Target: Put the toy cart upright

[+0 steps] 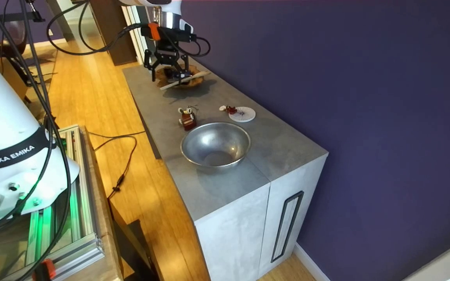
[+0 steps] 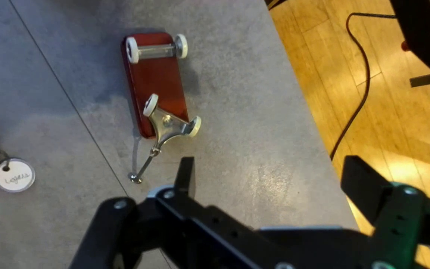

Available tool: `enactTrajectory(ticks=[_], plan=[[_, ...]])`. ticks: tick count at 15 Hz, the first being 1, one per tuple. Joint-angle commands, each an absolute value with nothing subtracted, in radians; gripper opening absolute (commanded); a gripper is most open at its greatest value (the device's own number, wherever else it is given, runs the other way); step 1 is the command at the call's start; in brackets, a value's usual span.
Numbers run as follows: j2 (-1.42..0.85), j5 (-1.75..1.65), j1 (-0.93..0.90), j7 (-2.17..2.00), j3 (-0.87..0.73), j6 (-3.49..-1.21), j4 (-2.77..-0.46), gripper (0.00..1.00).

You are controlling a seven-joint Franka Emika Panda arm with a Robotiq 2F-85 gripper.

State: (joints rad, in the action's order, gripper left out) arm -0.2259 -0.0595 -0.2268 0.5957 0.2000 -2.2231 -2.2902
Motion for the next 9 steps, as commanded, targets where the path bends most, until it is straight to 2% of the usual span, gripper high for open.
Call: enactTrajectory(ticks=[1,9], plan=[[-0.329,-0.047,-0.190,0.667,0.232,-2.270,-2.220,1.00],[-0.390,-0.050,-0.175,0.650,0.231,-2.246,-2.184,1.00]])
